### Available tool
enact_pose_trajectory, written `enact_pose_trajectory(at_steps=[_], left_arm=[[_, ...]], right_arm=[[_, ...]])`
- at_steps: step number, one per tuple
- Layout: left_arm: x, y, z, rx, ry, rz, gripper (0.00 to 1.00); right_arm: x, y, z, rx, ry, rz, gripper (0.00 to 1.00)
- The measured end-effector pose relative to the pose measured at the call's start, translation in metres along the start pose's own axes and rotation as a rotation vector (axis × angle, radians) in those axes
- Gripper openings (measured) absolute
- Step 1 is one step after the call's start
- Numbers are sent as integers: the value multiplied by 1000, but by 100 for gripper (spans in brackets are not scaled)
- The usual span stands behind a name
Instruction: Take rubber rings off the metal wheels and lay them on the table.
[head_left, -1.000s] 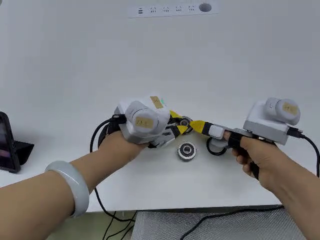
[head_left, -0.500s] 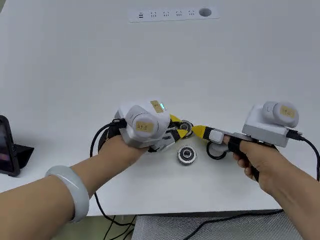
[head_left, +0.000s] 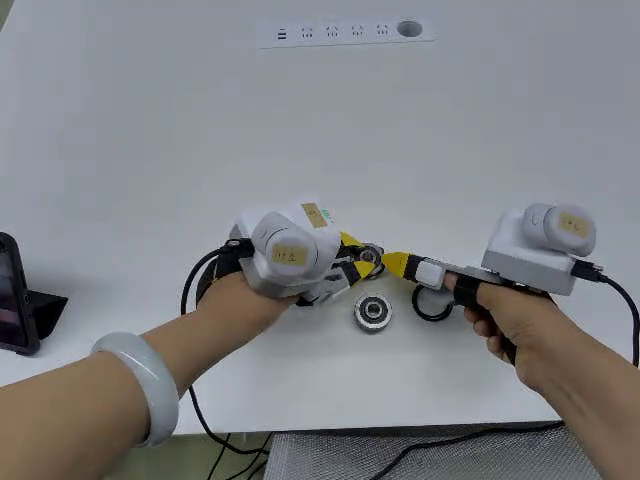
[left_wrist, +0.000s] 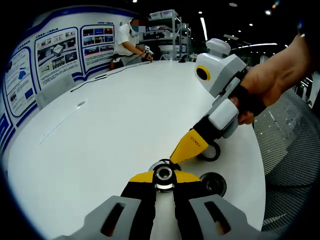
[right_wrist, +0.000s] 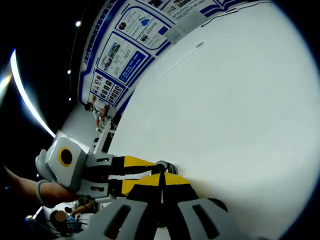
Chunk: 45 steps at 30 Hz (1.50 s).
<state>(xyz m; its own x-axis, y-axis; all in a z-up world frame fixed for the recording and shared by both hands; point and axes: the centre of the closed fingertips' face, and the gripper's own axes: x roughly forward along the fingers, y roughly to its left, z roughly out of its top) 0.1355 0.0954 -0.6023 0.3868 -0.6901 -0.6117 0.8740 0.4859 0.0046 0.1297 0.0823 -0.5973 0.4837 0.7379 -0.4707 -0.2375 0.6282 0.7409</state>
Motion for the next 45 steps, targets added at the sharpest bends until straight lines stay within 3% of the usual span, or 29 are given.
enact_pose_trajectory(at_steps=[13,17,23,34,45], left_arm=[[1,0,0,-2,-3,0,12],[0,0,0,-2,-3,0,12],[1,0,0,5,0,-1,13],[1,0,0,12,-10,-5,14],[-1,-4,5,13,-49,-15,19]], right_arm=[[1,10,0,0,-1,41,2],[-1,20,5,11,-27,82,2],[-3,3,4,16,-21,24,2],[-1,0,1,20,-14,7,2],[-1,1,0,17,-9,6,2]])
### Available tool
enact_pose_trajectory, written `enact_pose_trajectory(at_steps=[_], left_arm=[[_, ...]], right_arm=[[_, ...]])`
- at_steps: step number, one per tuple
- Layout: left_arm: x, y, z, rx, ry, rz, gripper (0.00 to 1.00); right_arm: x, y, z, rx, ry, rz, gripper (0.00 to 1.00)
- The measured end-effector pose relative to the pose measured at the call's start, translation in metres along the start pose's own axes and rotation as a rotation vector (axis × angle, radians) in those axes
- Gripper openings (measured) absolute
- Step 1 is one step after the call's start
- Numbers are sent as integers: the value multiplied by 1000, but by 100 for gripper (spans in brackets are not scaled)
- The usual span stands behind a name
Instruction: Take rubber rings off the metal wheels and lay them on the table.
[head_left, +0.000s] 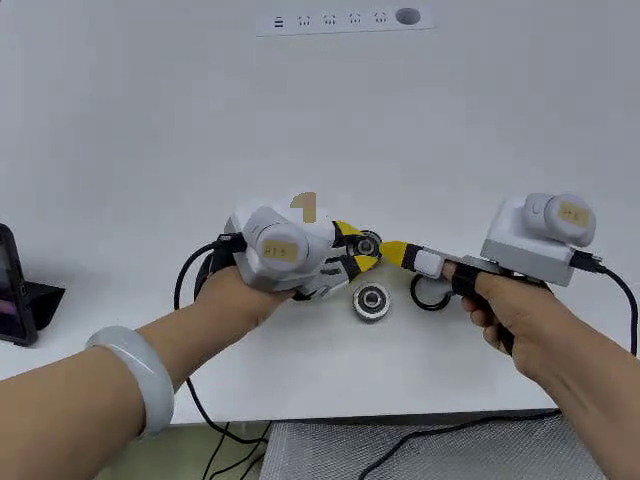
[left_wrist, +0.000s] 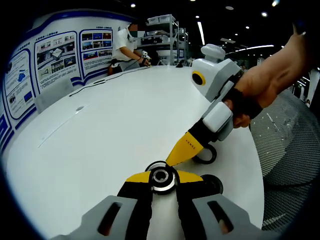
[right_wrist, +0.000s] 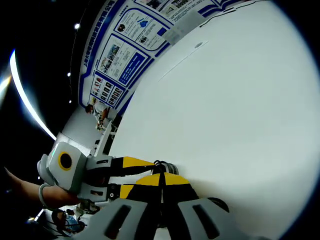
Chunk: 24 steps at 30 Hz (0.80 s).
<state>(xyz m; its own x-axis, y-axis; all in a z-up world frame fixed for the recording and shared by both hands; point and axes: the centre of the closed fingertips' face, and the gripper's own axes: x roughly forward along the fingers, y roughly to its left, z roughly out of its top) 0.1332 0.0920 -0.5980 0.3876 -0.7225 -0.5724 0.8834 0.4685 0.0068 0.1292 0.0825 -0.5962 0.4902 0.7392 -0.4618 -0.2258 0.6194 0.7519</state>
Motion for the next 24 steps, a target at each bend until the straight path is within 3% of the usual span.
enact_pose_trajectory(at_steps=[9,24], left_arm=[[-6,1,5,13,-33,16,23],[-14,8,-9,-25,-33,43,45]], right_arm=[[-1,1,0,-2,4,2,2],[-2,11,1,-5,2,29,2]])
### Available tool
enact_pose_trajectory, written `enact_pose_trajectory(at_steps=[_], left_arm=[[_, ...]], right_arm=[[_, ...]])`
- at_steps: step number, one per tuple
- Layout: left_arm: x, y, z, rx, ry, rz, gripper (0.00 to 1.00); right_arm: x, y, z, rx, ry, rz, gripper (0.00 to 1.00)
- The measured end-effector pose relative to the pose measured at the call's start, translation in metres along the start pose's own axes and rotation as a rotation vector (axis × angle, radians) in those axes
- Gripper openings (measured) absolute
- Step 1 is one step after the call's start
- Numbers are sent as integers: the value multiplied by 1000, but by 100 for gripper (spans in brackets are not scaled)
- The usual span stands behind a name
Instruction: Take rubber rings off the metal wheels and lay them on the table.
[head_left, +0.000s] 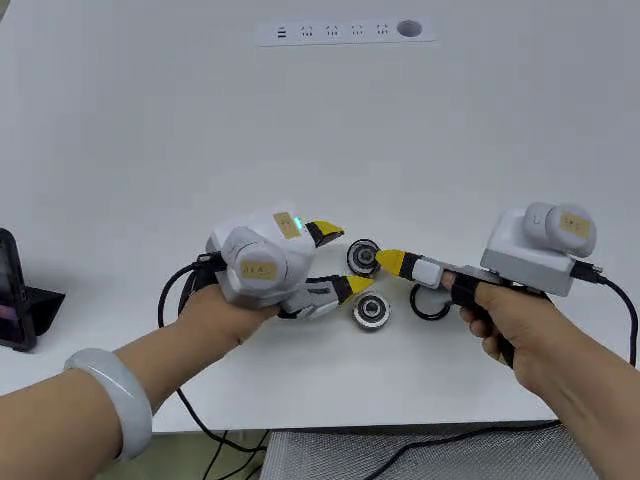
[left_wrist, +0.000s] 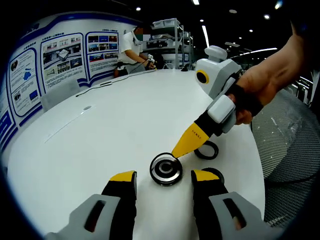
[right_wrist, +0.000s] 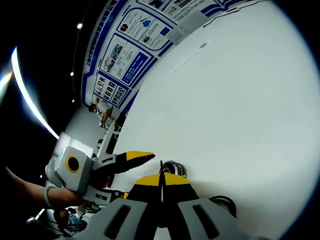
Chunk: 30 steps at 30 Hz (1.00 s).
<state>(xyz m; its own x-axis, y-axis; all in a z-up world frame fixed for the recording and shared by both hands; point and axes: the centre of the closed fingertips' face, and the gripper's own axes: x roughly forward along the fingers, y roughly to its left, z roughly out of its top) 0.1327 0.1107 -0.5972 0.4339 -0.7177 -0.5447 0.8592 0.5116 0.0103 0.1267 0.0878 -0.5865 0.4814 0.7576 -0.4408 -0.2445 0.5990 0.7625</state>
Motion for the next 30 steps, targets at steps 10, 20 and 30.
enact_pose_trajectory(at_steps=[10,20,30], left_arm=[[-6,4,-4,-40,-20,11,54],[-10,1,-8,-54,-27,5,60],[-17,1,-9,-94,-60,-5,68]], right_arm=[[-5,6,0,5,-10,18,2],[-10,8,-1,16,-19,27,2],[-18,12,-4,26,-27,34,2]])
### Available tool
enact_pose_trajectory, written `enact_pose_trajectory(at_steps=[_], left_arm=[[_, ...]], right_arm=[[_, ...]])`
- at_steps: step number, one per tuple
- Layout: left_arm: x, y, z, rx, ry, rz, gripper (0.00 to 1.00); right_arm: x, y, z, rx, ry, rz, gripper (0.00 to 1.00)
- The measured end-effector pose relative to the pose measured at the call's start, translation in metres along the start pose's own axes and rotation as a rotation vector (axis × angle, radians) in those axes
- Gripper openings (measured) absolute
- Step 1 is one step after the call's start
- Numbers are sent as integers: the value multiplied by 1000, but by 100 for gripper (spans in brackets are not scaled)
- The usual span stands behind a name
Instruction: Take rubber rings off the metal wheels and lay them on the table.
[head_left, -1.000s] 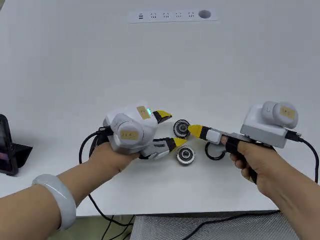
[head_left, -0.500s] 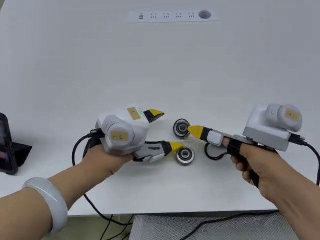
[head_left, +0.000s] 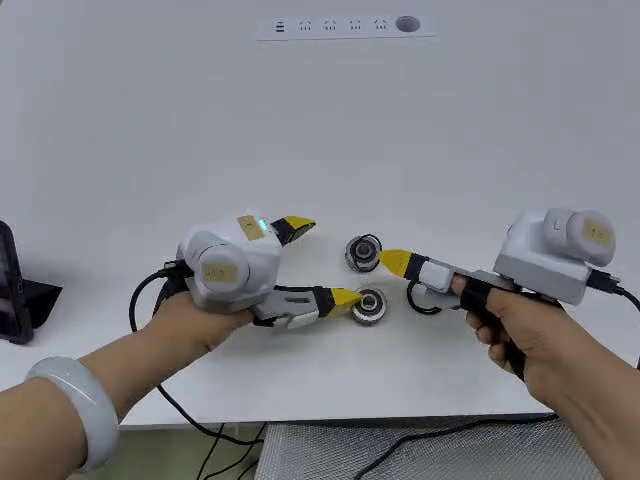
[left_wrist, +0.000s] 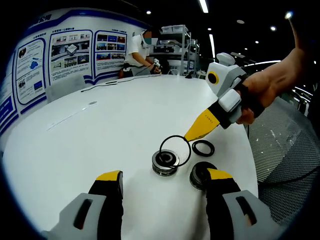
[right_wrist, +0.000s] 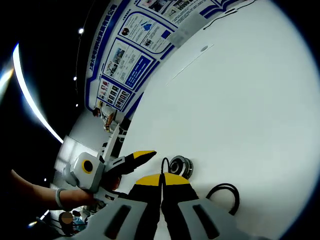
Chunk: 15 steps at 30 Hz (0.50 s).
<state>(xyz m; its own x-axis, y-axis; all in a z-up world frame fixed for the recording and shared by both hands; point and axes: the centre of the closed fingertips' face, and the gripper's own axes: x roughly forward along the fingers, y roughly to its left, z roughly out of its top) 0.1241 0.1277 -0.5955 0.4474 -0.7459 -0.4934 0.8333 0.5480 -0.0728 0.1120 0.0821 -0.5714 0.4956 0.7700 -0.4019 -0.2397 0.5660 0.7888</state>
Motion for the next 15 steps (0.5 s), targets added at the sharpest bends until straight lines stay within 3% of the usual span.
enact_pose_trajectory(at_steps=[15], left_arm=[[-10,-7,-8,-36,-5,-23,78]], right_arm=[[-22,-3,-8,31,-21,-13,2]])
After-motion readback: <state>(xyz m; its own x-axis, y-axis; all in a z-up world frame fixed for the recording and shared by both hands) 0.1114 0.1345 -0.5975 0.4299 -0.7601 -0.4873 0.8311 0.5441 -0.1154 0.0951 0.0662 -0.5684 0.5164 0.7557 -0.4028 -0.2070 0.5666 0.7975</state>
